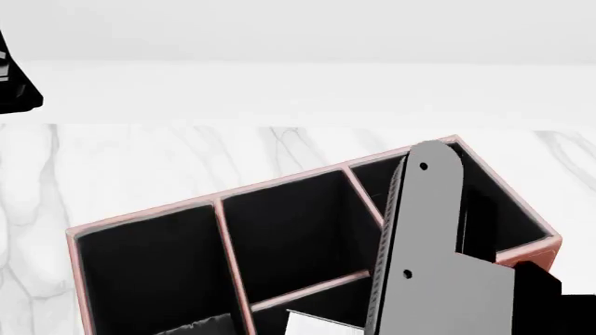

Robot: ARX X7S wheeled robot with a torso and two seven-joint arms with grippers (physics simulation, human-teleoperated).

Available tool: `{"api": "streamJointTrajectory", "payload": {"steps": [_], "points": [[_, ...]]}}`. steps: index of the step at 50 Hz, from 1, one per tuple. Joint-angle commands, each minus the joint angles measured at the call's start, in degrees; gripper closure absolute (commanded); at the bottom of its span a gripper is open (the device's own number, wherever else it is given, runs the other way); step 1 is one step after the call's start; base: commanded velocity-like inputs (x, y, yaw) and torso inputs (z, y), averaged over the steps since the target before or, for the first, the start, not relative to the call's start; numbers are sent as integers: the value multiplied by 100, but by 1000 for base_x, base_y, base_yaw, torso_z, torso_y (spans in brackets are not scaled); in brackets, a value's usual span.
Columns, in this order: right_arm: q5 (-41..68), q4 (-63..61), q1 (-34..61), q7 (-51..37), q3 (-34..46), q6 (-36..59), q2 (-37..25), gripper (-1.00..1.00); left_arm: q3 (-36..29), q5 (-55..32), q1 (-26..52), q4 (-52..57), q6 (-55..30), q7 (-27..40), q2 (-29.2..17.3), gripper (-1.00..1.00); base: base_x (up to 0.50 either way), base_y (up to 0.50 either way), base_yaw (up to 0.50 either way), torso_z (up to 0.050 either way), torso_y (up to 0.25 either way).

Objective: Pick up the book and place it in the front compartment of the caddy.

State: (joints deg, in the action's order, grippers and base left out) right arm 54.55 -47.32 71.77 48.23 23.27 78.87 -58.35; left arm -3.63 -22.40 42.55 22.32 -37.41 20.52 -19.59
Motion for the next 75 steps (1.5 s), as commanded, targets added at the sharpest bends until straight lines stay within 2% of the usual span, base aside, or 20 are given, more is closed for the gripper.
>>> {"api": "streamJointTrajectory", "payload": {"steps": [1, 27, 75], "points": [[19, 143, 849, 25, -171, 174, 92, 100, 8, -32, -3, 20, -12, 18, -19, -100, 0, 0, 0, 0, 0], [-767, 882, 1905, 226, 527, -194, 389, 100, -31, -52, -8, -16, 32, 40, -40, -100, 0, 0, 0, 0, 1], [-1336, 1806, 1592, -39, 868, -1063, 838, 100, -62, -116, 2, -84, 76, 91, -78, -100, 0, 0, 0, 0, 1]]}}
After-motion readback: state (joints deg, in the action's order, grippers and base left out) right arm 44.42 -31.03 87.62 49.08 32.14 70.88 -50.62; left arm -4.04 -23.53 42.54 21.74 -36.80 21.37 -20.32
